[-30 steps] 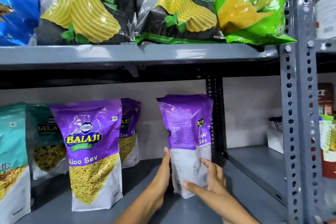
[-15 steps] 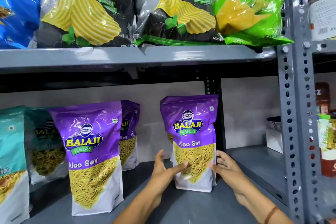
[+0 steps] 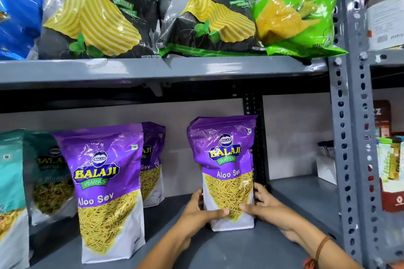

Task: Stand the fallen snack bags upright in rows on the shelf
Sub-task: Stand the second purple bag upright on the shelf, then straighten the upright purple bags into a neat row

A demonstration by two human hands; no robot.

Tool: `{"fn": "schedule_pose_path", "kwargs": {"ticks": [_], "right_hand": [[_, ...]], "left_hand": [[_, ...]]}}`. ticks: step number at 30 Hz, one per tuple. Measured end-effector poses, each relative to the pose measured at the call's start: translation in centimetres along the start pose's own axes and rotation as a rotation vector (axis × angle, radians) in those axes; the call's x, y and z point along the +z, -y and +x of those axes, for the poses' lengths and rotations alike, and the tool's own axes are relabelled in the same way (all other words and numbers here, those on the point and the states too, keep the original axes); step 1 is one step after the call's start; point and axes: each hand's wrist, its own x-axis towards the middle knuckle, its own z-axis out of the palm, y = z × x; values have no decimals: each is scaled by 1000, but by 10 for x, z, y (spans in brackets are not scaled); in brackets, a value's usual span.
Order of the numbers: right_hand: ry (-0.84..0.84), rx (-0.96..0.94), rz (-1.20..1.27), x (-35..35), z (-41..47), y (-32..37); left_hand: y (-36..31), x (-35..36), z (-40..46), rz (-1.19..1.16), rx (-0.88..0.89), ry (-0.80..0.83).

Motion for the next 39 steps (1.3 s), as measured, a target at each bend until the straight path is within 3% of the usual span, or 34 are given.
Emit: {"fn": "schedule_pose_path", "kwargs": {"ticks": [3, 16, 23, 27, 29, 31, 35, 37, 39], "right_hand": [[57, 31, -52, 1, -2, -2], [148, 40, -79, -1, -18, 3], [103, -11, -104, 4, -24, 6], [-285, -251, -204, 23, -29, 33], [-497, -479, -392, 39, -36, 48], [-603, -707, -496, 70, -44, 63], [-520, -832, -570, 165, -43, 86], [-361, -704, -431, 190, -32, 82], [-206, -507, -327, 202, -19, 71]], "left_hand": [[-1, -5, 1, 43, -21, 61], [7, -2, -27, 78, 37, -18], [-1, 11, -46, 114, 47, -62], [-24, 4, -68, 240, 206, -331], [-41, -9, -87, 239, 396, -485], [-56, -37, -108, 296, 581, -682], [-68, -137, -139, 303, 803, -963], [-56, -164, -142, 250, 768, -997], [-38, -178, -141, 261, 612, -922]]}}
